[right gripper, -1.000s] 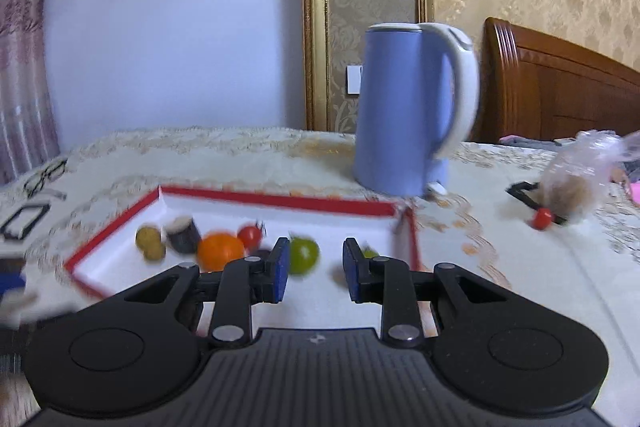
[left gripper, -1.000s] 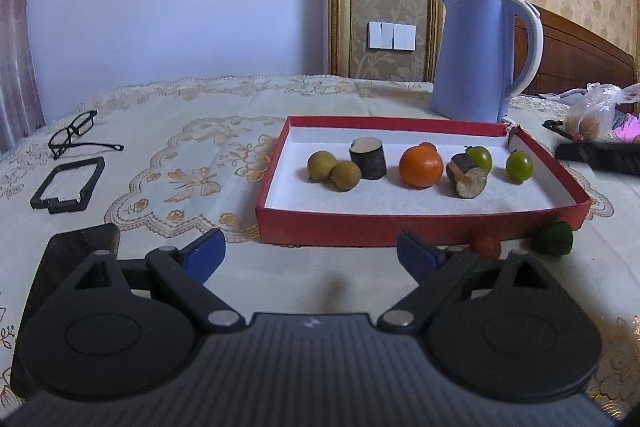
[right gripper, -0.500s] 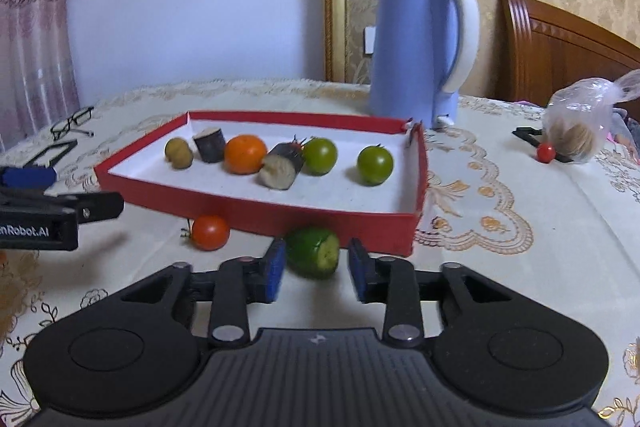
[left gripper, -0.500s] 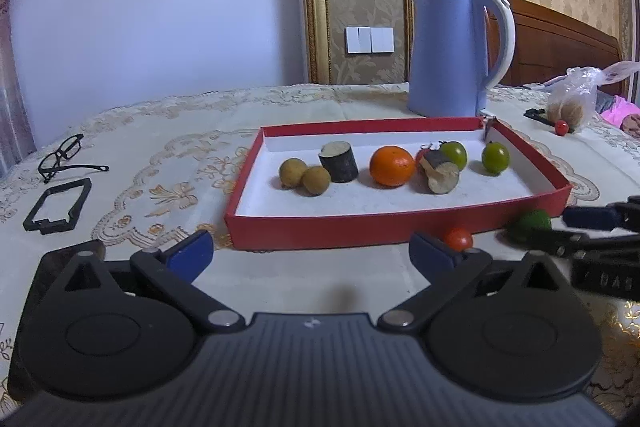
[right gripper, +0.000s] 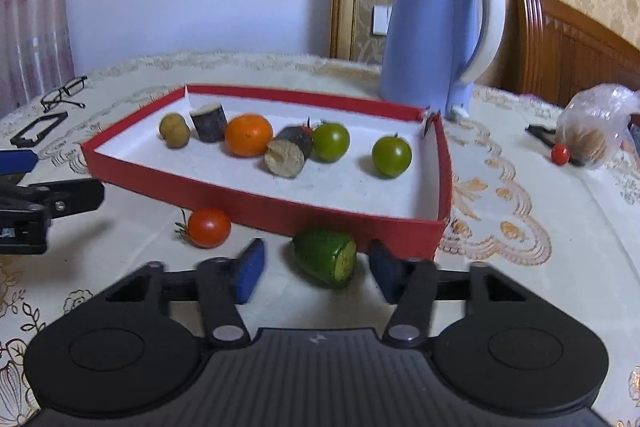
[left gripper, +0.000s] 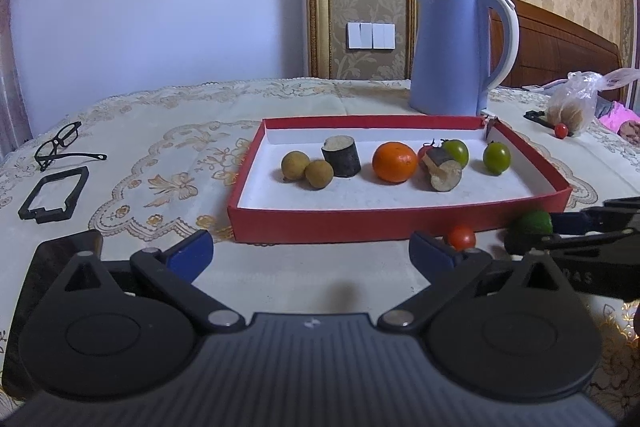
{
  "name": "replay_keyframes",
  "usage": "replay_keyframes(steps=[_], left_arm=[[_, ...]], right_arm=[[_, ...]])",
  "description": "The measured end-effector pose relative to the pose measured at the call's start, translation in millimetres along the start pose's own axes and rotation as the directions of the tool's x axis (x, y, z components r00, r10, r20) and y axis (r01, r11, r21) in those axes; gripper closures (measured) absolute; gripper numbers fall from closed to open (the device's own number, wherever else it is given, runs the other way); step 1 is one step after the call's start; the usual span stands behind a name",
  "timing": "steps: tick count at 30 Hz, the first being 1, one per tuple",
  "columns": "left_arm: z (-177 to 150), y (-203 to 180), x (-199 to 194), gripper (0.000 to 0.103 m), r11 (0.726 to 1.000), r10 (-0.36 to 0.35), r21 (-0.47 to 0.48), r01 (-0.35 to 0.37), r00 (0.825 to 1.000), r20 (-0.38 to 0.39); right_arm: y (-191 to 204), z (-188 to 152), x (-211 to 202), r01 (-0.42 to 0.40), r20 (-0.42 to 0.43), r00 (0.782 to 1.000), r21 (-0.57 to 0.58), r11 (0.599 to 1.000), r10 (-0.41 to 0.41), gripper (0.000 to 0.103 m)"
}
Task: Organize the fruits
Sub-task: 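Grasp the large green lime with the right gripper and lift it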
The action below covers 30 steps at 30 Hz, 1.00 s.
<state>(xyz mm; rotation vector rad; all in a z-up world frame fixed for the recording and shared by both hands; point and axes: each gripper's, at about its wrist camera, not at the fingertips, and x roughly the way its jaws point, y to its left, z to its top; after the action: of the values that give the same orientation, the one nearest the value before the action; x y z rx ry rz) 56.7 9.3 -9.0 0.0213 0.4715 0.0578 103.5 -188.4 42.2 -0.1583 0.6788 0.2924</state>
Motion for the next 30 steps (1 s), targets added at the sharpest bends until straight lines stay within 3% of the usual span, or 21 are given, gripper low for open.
replay_keyframes(steps=[7,15,19,30], left_arm=[[1,-1,1,0.002,0.999,-0.040,-0.005,0.040,0.999,-0.008],[0,-31,7,0.004,0.992,-0.116,0.053,0.118,0.993,-0.037],[0,-55,18,0.006,0.993,-0.070,0.087,0.075,0.996,-0.056],[5,-93,45,0.016,0.992,-0.047,0.108,0.061,0.990,-0.130]], right_arm=[[-7,-2,-10,0.003,0.044,0.999,0.037,0.999,-0.005,0.068],[-20,-22,-66,0.009,0.169,0.985,0.086,0.996,-0.023,0.068],[-29,-29,-87,0.001,0.216,0.976,0.114,0.993,-0.026,0.068],[-45,-38,-100,-0.013,0.254,0.967,0.143,0.990,-0.024,0.068]])
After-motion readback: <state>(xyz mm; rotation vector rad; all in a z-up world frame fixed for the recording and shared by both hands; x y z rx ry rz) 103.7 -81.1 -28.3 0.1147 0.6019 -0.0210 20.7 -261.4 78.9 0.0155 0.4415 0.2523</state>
